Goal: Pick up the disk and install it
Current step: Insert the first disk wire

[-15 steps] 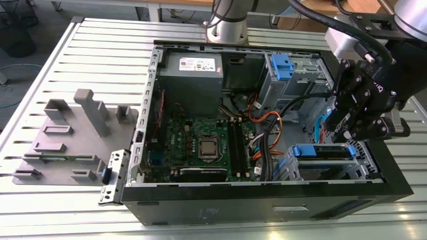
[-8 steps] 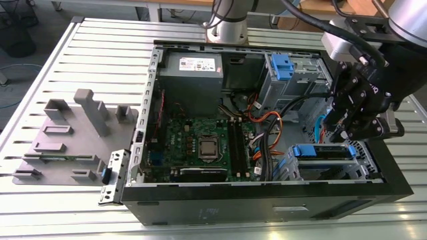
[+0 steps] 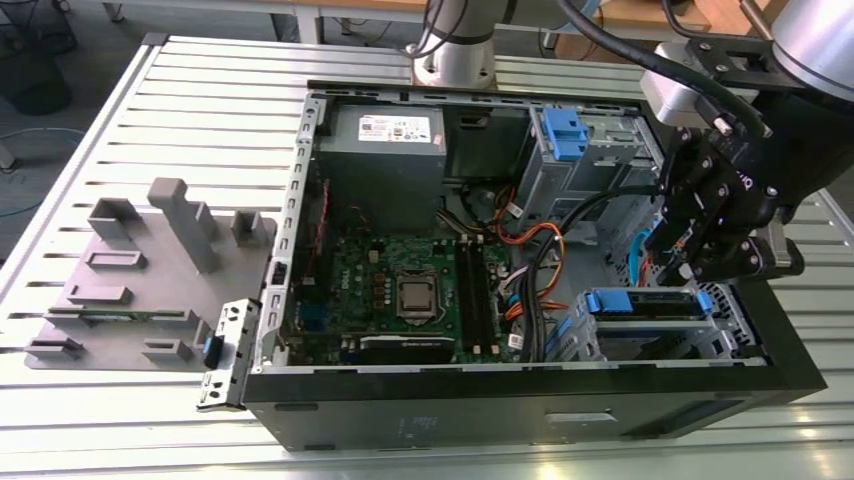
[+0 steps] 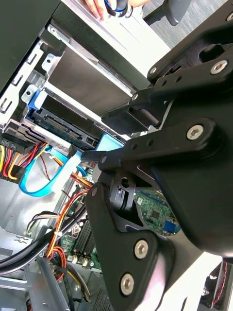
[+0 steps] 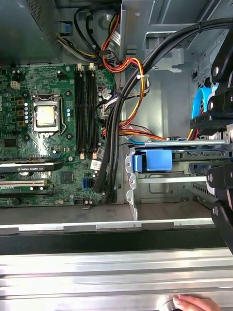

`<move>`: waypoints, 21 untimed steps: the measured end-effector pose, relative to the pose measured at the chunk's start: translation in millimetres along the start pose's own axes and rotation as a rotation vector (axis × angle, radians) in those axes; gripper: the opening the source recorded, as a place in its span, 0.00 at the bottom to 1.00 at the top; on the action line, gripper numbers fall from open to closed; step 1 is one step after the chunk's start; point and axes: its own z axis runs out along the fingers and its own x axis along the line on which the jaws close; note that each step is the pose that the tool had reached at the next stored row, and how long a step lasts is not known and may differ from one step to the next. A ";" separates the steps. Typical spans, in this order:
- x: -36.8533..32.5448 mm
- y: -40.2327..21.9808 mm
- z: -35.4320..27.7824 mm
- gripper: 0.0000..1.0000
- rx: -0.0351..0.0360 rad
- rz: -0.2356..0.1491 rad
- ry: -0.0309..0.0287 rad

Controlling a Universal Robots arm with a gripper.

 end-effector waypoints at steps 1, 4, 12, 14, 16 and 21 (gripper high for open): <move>0.0 0.0 0.0 0.42 0.0000 0.000 0.0000; -0.2 -0.3 0.7 0.42 0.0000 0.000 -0.0002; -1.8 -1.0 0.8 0.42 0.0000 0.000 0.0001; -2.1 -1.8 1.3 0.42 0.0000 0.000 -0.0001; -2.6 -2.6 2.1 0.42 0.0000 0.000 -0.0001; -3.2 -3.8 3.4 0.42 -0.0002 0.000 0.0000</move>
